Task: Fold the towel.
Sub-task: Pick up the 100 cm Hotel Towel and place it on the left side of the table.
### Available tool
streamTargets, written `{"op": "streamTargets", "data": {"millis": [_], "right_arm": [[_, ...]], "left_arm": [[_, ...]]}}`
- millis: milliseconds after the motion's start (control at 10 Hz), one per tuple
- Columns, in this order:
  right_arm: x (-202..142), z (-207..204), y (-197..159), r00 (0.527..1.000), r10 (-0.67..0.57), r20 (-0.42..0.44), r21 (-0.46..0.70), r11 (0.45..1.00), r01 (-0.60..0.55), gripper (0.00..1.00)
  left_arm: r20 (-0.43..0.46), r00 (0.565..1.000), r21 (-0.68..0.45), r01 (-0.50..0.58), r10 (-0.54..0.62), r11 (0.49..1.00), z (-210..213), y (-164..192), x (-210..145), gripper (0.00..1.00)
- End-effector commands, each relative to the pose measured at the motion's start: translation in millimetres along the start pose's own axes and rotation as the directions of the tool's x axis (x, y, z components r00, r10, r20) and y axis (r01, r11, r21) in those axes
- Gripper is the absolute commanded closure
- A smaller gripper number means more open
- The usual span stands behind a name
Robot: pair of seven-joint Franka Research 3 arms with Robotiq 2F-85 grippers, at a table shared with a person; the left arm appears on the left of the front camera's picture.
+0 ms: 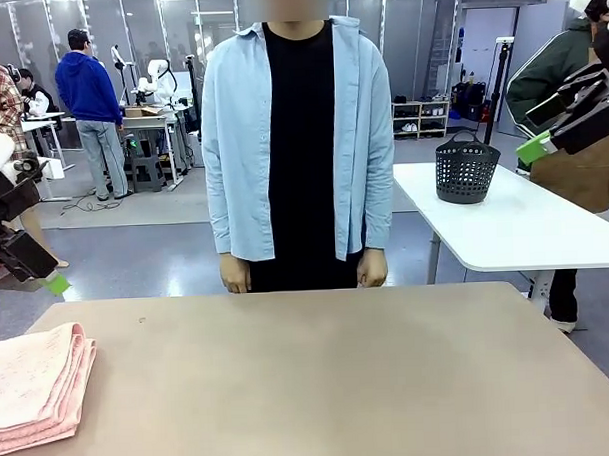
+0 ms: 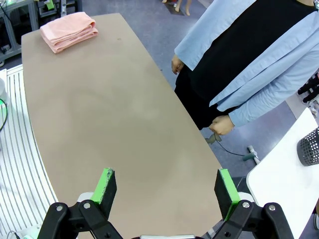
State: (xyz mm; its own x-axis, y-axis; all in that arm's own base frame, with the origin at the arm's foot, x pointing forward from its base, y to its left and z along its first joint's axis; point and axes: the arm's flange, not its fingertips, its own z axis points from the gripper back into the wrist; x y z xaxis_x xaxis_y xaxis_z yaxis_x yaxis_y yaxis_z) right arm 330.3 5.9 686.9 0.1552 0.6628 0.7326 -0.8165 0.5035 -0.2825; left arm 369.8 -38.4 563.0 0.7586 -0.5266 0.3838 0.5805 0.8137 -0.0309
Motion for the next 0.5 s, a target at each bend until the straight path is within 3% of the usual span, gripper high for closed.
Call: {"op": "streamTargets", "data": {"millis": [0, 100, 400], "right_arm": [[1.2, 0.5, 0.6, 1.000, -0.007, -0.009, -0.008, 1.000, 0.007, 0.00], [1.2, 0.5, 0.6, 1.000, -0.007, -0.009, -0.008, 1.000, 0.007, 0.00], [1.2, 0.5, 0.6, 1.000, -0.007, -0.009, -0.008, 1.000, 0.007, 0.00]], "left_arm": [[0.043, 0.999, 0.004, -0.002, 0.002, 1.000, -9.4, 13.5, -12.9, 0.00], [0.000, 1.000, 0.000, 0.000, 0.000, 1.000, 0.0, 0.0, 0.0, 0.00], [0.000, 1.000, 0.000, 0.000, 0.000, 1.000, 0.0, 0.0, 0.0, 0.00]]}}
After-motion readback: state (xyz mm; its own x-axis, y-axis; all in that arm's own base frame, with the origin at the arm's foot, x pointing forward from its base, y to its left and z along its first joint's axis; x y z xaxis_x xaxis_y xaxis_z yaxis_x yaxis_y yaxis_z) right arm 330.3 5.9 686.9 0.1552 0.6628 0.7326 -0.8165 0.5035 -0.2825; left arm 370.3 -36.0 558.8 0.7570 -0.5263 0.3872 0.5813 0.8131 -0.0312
